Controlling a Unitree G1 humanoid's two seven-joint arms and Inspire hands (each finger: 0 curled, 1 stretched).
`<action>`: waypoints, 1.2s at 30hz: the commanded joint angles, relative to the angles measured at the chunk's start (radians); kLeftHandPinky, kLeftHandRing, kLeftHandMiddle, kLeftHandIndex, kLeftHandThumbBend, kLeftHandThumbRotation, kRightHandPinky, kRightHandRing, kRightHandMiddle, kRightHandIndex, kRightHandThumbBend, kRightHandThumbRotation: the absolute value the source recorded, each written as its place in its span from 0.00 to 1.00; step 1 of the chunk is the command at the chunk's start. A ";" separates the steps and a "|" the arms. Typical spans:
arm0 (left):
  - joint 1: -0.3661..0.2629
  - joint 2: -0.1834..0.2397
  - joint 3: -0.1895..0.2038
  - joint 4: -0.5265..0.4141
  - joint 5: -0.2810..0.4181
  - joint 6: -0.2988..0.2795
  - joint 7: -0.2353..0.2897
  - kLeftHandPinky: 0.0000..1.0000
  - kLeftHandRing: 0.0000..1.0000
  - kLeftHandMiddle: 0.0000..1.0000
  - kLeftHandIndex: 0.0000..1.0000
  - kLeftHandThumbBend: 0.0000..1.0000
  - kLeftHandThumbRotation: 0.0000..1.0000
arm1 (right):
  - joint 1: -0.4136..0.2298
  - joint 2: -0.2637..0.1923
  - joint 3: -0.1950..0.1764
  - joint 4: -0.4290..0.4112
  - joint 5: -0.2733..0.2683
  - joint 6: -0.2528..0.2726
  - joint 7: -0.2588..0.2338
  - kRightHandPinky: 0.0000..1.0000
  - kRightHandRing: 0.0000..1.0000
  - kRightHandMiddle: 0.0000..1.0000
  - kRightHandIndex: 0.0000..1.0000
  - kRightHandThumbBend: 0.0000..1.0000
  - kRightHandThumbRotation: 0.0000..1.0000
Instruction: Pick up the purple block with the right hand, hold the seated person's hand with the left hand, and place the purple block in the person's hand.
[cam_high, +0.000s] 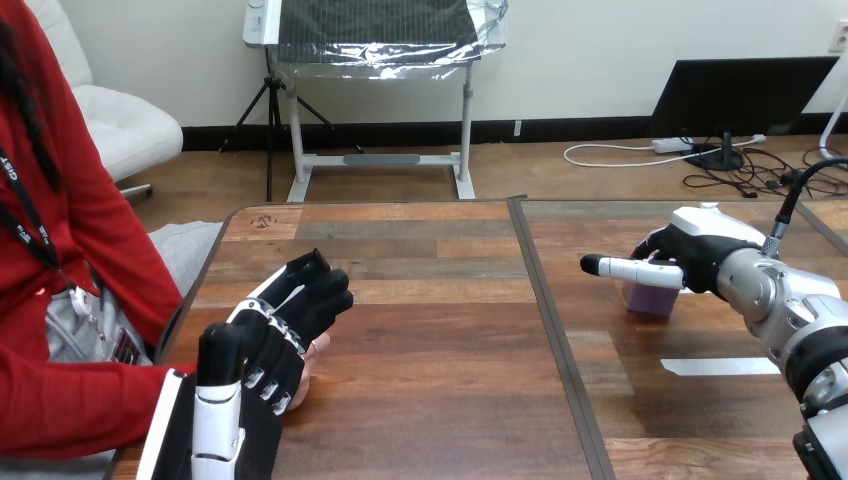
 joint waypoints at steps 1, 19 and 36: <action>-0.052 -0.025 0.006 -0.014 -0.009 -0.007 -0.012 0.89 0.82 0.80 0.80 0.57 1.00 | -0.002 0.008 0.002 -0.009 0.010 -0.015 -0.008 0.74 0.79 0.82 0.80 0.73 1.00; -0.054 -0.027 0.015 -0.011 -0.008 -0.008 -0.016 0.88 0.81 0.79 0.79 0.57 1.00 | -0.004 0.001 -0.012 -0.012 0.021 -0.031 -0.045 0.67 0.69 0.71 0.71 0.71 1.00; -0.061 -0.027 0.020 -0.009 -0.006 -0.005 -0.020 0.87 0.81 0.79 0.79 0.57 1.00 | -0.011 -0.006 -0.057 -0.022 0.076 -0.078 -0.126 0.54 0.52 0.55 0.56 0.69 0.99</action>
